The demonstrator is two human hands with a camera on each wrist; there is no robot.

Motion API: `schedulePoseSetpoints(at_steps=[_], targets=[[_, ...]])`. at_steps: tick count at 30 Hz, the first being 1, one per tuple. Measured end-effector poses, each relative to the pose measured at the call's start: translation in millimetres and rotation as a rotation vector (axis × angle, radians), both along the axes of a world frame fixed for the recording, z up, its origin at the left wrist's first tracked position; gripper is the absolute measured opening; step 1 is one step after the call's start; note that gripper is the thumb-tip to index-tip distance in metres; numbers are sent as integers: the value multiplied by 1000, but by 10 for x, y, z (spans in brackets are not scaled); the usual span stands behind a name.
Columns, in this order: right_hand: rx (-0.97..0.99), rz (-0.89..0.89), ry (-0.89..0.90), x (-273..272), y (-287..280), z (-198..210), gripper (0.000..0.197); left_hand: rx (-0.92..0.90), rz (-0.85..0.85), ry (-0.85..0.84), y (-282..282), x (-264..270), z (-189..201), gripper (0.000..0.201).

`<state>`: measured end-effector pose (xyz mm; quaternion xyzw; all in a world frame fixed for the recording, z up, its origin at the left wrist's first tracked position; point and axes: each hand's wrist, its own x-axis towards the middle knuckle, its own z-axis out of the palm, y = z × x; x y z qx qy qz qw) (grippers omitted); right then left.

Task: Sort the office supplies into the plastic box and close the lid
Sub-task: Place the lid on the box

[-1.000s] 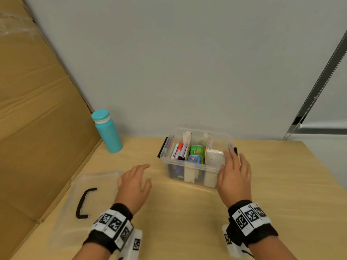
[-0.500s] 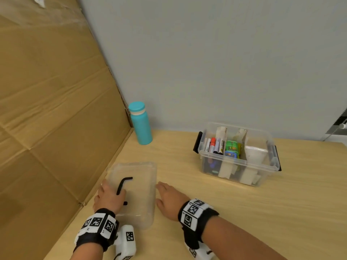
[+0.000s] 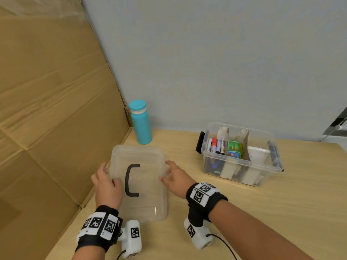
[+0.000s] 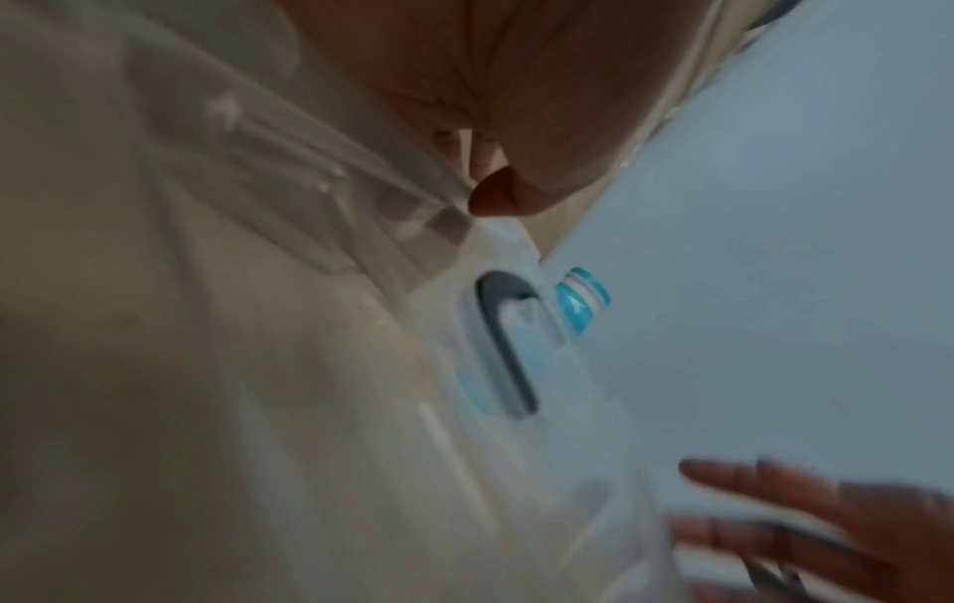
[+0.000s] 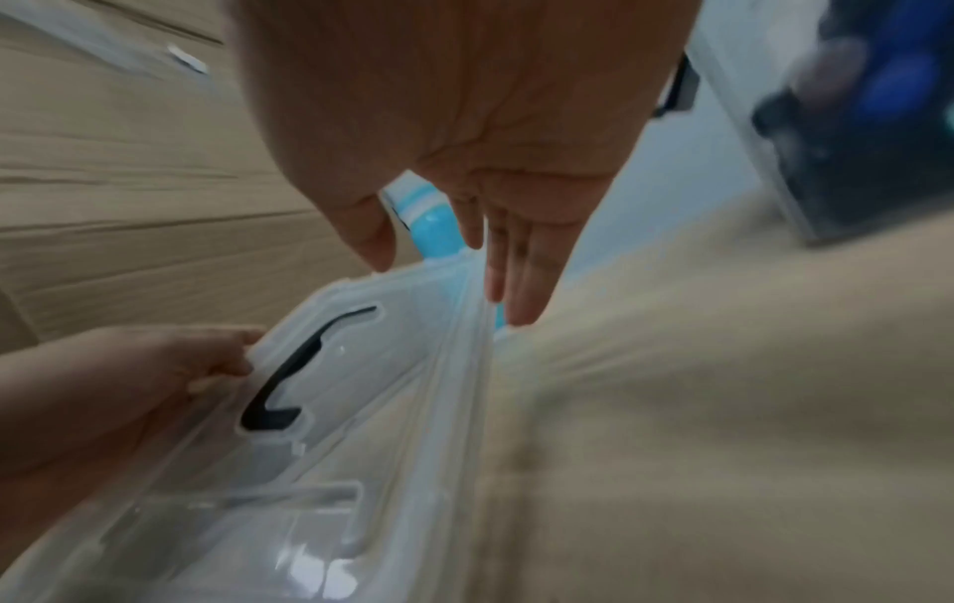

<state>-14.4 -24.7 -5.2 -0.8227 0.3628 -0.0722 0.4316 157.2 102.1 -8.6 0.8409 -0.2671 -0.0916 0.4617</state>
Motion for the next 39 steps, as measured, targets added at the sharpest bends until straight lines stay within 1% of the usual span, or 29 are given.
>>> schedulePoseSetpoints(at_steps=[2, 4, 6, 7, 9, 11, 12, 13, 14, 15, 16, 17, 19, 21, 22, 24, 26, 28, 30, 31, 32, 33, 35, 37, 39], targets=[[-278, -30, -62, -104, -35, 185, 66, -94, -68, -97, -28, -108, 176, 54], [-583, -115, -114, -220, -71, 439, 68, -196, -154, -185, -84, -257, 384, 49], [-786, -183, -141, -346, -137, 686, 71, -280, -263, -252, -167, -432, 610, 49], [-842, -207, -150, -415, -183, 791, 72, -317, -320, -291, -222, -514, 707, 50], [-877, -258, -157, -573, -301, 957, 69, -393, -425, -368, -348, -663, 857, 53], [-893, -335, -182, -758, -411, 1085, 60, -450, -513, -440, -494, -813, 971, 55], [-904, -382, -220, -860, -461, 1132, 56, -466, -543, -473, -564, -887, 1020, 53], [-905, -437, -270, -968, -504, 1178, 52, -474, -552, -514, -634, -955, 1060, 50], [-893, -496, -323, -1083, -552, 1209, 49, -471, -526, -556, -705, -1008, 1086, 46], [-868, -559, -370, -1207, -600, 1227, 47, -455, -475, -580, -777, -1051, 1095, 47], [-831, -621, -402, -1331, -653, 1225, 44, -436, -420, -566, -850, -1077, 1083, 51], [-781, -677, -423, -1450, -708, 1205, 40, -430, -381, -524, -912, -1105, 1061, 58], [-673, -781, -466, -1662, -808, 1126, 32, -459, -375, -355, -1027, -1184, 991, 68], [-572, -875, -515, -1829, -901, 1007, 31, -459, -472, -151, -1144, -1336, 892, 67], [-518, -916, -531, -1893, -944, 941, 31, -415, -545, -93, -1202, -1435, 835, 64], [-425, -981, -528, -1995, -1022, 823, 30, -322, -655, -52, -1331, -1603, 712, 56], [-372, -1006, -454, -2070, -1091, 733, 26, -263, -657, -73, -1511, -1660, 606, 52], [-356, -1010, -371, -2103, -1160, 653, 26, -156, -639, -100, -1711, -1652, 525, 51], [-385, -1029, -248, -2116, -1254, 571, 31, -45, -659, -42, -1867, -1630, 480, 52], [-383, -1028, -145, -2116, -1296, 546, 35, 1, -676, 8, -1926, -1625, 478, 51], [-344, -1023, -44, -2113, -1337, 524, 41, 45, -691, 48, -1972, -1614, 481, 49], [-283, -1011, 12, -2103, -1363, 505, 46, 94, -702, 71, -1998, -1603, 490, 47], [-203, -968, 43, -2072, -1384, 460, 56, 159, -706, 102, -2033, -1570, 504, 46], [-230, -918, 73, -2041, -1395, 420, 63, 178, -708, 132, -2034, -1538, 503, 45], [-251, -886, 95, -2033, -1418, 426, 65, 175, -707, 124, -1992, -1514, 491, 47]])
